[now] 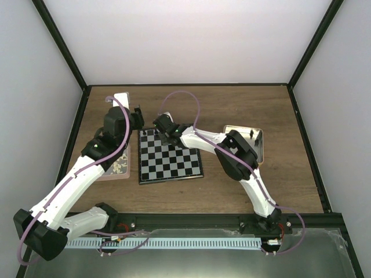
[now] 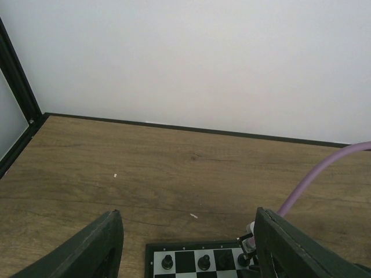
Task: Set up the chess pieces on the board
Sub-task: Place the chess piece on the chessboard, then pick up the chess piece from the storage box.
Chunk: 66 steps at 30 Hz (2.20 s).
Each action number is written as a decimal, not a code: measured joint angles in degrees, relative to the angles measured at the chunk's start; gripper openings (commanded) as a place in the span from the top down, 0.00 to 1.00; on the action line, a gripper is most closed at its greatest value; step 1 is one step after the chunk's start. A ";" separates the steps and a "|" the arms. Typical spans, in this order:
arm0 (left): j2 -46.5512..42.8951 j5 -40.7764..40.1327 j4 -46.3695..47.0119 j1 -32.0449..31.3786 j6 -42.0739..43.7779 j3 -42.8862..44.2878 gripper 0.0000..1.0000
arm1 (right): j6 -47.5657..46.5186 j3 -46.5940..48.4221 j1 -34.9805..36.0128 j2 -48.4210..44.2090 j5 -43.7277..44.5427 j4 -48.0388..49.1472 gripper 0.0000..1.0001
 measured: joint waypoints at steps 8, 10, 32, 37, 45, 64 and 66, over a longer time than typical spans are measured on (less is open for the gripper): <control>0.00 -0.02 0.00 0.00 0.00 -0.04 0.36 | 0.72 0.02 0.00 -0.02 0.17 -0.37 0.70; 0.00 -0.02 -0.02 0.00 0.00 -0.04 0.36 | 0.98 0.04 -0.04 -0.22 -0.17 -0.70 0.69; -0.11 0.22 0.00 0.00 -0.02 -0.11 0.35 | 16.13 -29.35 -18.21 -36.87 -1.70 0.09 0.55; -0.11 0.66 0.07 0.02 -0.02 -0.11 0.35 | 18.60 -42.32 -28.83 -43.12 -0.37 -0.74 0.53; -0.11 1.62 0.07 0.11 -0.07 -0.11 0.35 | 20.52 -46.58 -36.48 -43.39 1.75 -3.37 0.58; 1.29 1.64 0.11 0.11 -0.17 -0.33 0.35 | 25.77 -50.82 -36.52 -41.18 4.00 -10.01 0.54; 1.29 1.64 0.11 0.11 -0.26 -0.35 0.35 | 25.94 -51.32 -36.52 -41.16 3.91 -10.10 0.58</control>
